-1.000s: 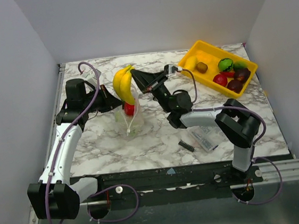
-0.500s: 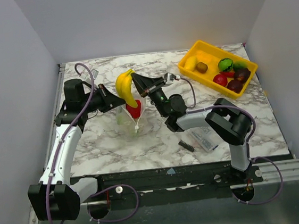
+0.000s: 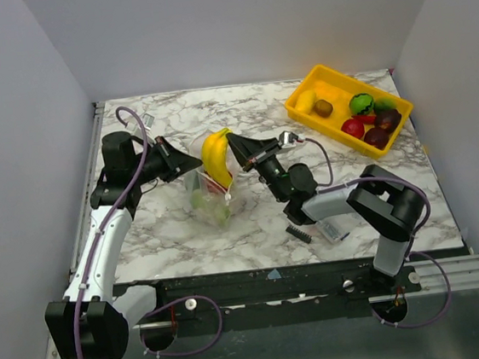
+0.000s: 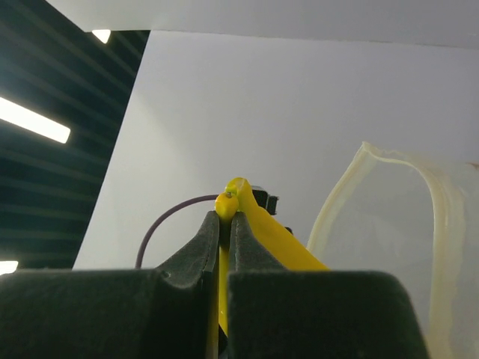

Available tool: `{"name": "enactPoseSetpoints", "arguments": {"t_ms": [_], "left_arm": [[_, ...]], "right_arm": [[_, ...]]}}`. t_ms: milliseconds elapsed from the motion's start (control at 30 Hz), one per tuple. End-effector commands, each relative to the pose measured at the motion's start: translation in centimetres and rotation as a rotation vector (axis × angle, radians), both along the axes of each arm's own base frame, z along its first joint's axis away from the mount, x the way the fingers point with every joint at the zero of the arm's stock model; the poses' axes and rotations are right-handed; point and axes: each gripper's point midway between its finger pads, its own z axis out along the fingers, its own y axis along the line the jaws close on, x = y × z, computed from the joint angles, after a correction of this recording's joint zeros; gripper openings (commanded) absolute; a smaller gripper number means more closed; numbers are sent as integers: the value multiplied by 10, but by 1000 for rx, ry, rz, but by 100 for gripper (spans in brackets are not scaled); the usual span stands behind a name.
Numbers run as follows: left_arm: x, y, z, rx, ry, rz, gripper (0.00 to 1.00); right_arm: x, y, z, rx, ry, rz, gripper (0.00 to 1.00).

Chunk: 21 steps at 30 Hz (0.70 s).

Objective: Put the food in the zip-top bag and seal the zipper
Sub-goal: Place the fake fruit in the zipper food storage bag.

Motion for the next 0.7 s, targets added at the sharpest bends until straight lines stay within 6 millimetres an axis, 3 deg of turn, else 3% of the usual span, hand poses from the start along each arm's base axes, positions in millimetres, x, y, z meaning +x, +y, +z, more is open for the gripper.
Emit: {"name": "enactPoseSetpoints", "arguments": {"t_ms": [0,533,667], "left_arm": [[5,5,10,56,-78,-3,0],[-2,5,6,107,-140,-66,0],[-1,6,6,122,-159,-65,0]], "right_arm": [[-23,-18,42,120,-33,39,0],[-21,23,-31,-163,87,124,0],[-19,34,-47,-301,132,142,0]]}}
